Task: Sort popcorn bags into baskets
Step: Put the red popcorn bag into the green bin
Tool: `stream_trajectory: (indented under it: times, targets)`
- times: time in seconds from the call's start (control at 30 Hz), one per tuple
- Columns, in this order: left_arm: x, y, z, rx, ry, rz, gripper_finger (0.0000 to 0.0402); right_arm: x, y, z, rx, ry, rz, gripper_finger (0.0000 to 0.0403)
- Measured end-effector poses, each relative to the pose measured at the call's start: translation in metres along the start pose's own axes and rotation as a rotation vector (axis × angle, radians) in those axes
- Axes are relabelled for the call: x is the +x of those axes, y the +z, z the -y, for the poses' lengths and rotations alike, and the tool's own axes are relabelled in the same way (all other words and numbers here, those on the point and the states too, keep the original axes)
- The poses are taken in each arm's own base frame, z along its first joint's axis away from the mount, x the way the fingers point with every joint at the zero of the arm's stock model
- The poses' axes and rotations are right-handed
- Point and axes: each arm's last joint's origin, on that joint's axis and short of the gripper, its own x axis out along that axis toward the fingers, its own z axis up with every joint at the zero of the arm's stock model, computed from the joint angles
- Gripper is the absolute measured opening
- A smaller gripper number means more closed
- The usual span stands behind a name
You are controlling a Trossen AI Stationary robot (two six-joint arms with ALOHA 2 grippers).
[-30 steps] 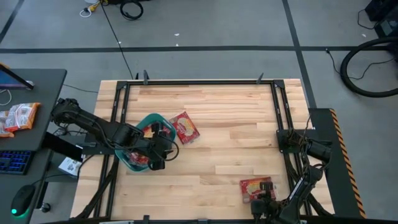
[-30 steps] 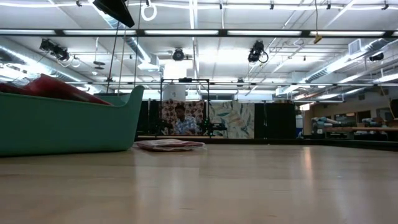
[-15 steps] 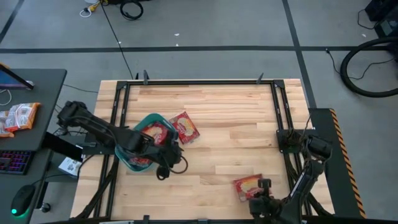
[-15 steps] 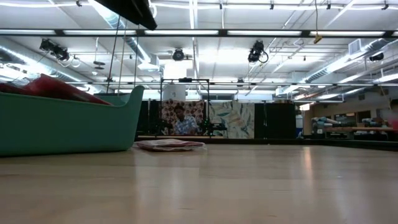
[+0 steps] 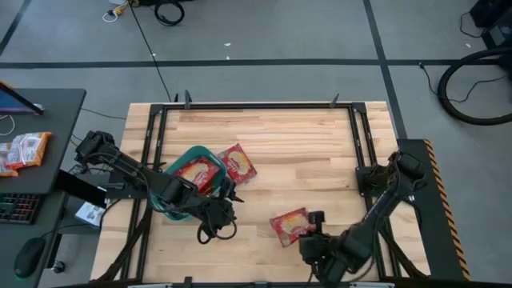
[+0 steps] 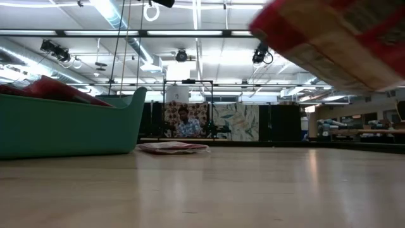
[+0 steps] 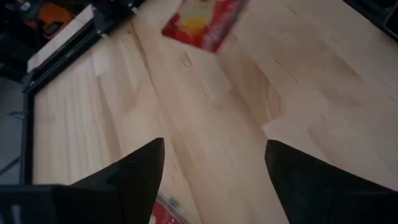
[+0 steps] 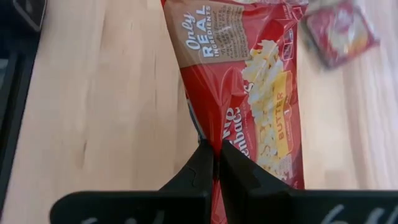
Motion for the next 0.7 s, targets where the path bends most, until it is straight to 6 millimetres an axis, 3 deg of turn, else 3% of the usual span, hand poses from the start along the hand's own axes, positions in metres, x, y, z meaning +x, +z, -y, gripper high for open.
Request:
stream_trajectory:
  times: [0.23,0.43,0.7]
  targets:
    - [-0.006,0.005,-0.001,-0.087,0.046,0.022,0.0265,0.024,0.032,0.024,-0.129,0.034,0.052,0.0014]
    - [-0.009,0.007,0.013,-0.044,0.012,0.017,0.0259,0.043,0.054,0.048,-0.194,0.041,0.085,0.0014]
    - [-0.016,0.009,0.023,0.045,0.091,0.013,0.0259,0.062,0.075,0.075,-0.201,0.118,0.130,0.0014]
